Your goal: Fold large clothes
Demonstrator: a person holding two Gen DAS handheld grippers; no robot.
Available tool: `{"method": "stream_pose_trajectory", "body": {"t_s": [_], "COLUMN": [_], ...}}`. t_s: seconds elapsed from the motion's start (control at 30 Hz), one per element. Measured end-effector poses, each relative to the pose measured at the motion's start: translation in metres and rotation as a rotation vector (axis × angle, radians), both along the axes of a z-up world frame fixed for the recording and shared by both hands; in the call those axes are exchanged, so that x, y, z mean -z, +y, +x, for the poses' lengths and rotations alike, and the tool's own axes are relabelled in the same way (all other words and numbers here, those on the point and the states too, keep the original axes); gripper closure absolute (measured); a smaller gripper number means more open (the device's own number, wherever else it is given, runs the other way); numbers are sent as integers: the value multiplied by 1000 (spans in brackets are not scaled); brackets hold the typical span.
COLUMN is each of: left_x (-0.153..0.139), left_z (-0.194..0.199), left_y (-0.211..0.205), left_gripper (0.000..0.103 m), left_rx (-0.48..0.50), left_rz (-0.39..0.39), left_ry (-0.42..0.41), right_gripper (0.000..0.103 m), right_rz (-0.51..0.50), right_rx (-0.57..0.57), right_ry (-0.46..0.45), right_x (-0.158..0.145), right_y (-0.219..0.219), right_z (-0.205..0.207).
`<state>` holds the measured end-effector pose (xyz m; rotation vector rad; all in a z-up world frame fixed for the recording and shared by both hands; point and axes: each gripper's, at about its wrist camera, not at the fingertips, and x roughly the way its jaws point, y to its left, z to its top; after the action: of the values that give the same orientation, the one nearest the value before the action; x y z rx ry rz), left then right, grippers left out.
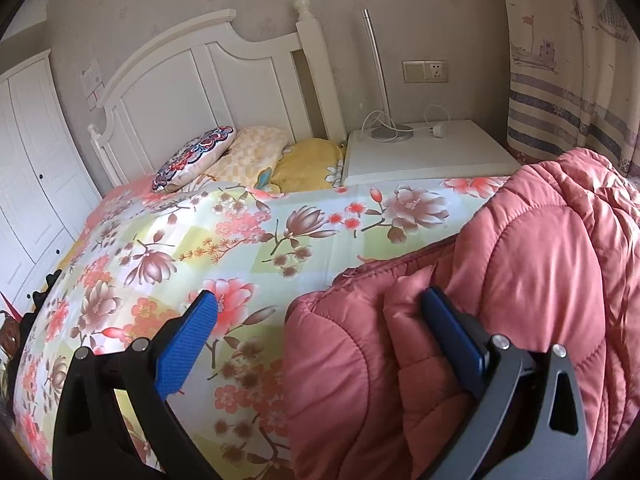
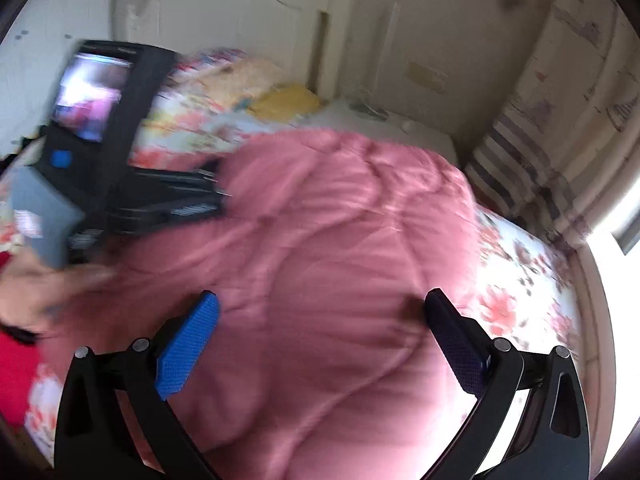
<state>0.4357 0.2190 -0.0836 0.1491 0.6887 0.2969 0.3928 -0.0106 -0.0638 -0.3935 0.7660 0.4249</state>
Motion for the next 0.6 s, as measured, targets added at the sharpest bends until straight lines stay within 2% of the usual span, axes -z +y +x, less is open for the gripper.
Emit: {"method": "stream_pose_trajectory", "body": {"t_s": [0.07,0.13,0.17,0.23,0.33,0.47,0.6], "left_x": [0,3,4,2,-4,-21,-31], "left_z": [0,0,1,1,-4,-18,-26], "left_y": [0,-1,1,4,7,8,8], "left_gripper": [2,2,2,2,2,2,2], "left_rx": [-2,-12,-12,-9,-8,-21,-26], "left_rz": [14,41,31,4,-22,-33,-37], "left_ry": [-5,-13,-11,-13,-35,-92,-98], "right_gripper": [4,4,4,4,4,4,4], "right_rz": [-100,-102,-103,-111,-61,-104,-94], "right_rx": [-24,-11,-5,-17,-48,-35,-16], "right_ry": [-64,-90,-90,-85,-90,-202,-192], "right_x": [19,25,24,17,-1,-14,-16], "right_y": [20,25,26,26,19,14,8], "right_z": [-8,-10,-11,-12,-28,-57,-70]}}
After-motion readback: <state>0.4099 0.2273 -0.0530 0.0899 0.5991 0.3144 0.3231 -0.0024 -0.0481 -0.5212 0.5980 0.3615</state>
